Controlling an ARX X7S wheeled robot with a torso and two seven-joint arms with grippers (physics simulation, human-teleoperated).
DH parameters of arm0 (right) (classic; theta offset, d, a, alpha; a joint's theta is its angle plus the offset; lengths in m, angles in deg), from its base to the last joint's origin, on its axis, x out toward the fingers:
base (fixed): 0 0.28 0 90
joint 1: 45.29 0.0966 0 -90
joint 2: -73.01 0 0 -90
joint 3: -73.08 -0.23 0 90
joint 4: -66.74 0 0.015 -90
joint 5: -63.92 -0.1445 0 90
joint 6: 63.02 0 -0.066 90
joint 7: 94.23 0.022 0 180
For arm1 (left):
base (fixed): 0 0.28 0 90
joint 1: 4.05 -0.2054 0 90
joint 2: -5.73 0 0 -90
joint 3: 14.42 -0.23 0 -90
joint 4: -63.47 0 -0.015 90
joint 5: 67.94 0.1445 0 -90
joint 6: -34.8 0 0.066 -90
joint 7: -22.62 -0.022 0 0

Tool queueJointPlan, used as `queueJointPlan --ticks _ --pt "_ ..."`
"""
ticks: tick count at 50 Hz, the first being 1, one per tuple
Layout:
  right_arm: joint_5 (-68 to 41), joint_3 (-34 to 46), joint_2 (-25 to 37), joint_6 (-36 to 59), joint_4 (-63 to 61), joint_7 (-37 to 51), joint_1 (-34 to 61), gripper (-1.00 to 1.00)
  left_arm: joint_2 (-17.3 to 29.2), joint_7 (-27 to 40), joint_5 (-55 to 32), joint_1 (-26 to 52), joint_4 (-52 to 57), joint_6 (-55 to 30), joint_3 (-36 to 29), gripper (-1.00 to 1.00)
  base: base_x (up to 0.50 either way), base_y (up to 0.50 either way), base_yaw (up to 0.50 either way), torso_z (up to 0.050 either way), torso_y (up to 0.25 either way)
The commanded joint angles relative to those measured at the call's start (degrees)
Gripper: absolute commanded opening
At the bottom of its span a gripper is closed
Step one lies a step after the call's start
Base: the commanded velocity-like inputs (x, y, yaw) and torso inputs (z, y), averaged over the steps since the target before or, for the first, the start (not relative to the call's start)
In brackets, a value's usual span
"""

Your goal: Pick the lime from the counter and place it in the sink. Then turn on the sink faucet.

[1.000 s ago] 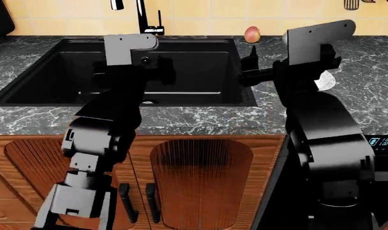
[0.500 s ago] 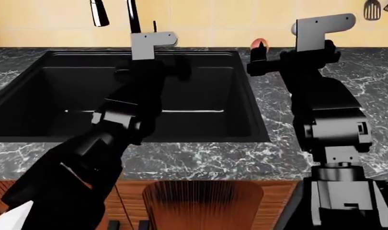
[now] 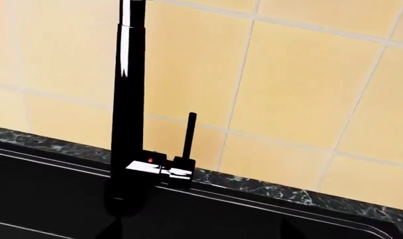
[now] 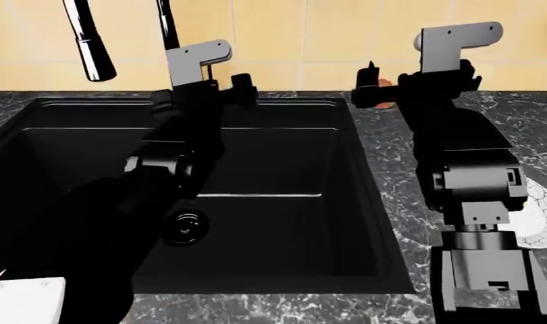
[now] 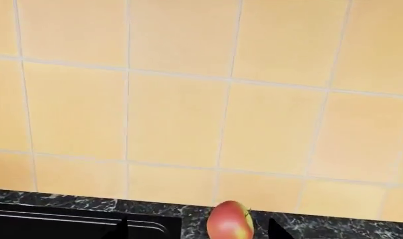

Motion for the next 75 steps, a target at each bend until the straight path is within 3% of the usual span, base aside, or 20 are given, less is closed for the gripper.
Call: queueJointPlan --ticks 1,34,44,54,56,61,64,70,75 --pt "-0.49 -0.09 0.33 0.28 -0.12 0.04 0.0 1.0 -0.02 -1.18 -6.06 0.12 -0.86 1.92 -5.61 1.0 0.5 0.0 0.0 0.0 0.0" --pt "-1.7 0.18 1.42 3.11 -4.02 0.34 -1.22 1.0 -0.02 -1.24 -5.07 0.26 -1.16 4.78 -7.12 1.0 0.48 0.0 0.0 0.0 0.001" --pt "-6.38 -3.73 7.45 32.13 -33.72 0.74 -6.83 1.0 -0.02 -1.59 -5.05 0.53 -2.21 5.25 -7.17 1.0 0.0 0.0 0.0 0.0 0.0" --pt "-11.52 -8.11 11.8 55.1 -52.18 -0.37 -4.55 1.0 -0.02 -2.15 -5.31 0.52 -2.92 5.45 -7.51 1.0 0.0 0.0 0.0 0.0 0.0" --pt "-24.63 -10.2 15.63 55.93 -51.95 8.94 -4.47 1.0 -0.02 -2.26 -5.42 0.62 -3.02 5.47 -7.64 1.0 0.0 0.0 0.0 0.0 0.0" --pt "-67.61 -10.84 29.32 55.82 -46.31 47.39 -1.6 1.0 -0.02 -2.72 -6.03 0.81 -3.24 5.39 -8.25 1.0 0.0 0.0 0.0 0.0 0.0" --pt "-93.39 -10.07 33.97 53.6 -43.78 61.27 -1.37 1.0 -0.01 -2.59 -7.16 0.97 -3.32 5.46 -8.97 1.0 0.0 0.0 0.0 0.0 0.0" --pt "-113.19 -4.77 44.05 47.47 -43.4 72.4 -0.24 1.0 -0.01 -2.71 -9.23 1.33 -3.28 6.11 -11.52 1.0 0.0 0.0 0.0 0.0 0.0" --pt "-122.32 -3.24 50.39 42.34 -44.27 76.75 -0.99 1.0 -0.01 -2.67 -10.84 1.62 -3.31 6.36 -13.14 1.0 0.0 0.0 0.0 0.0 0.0"
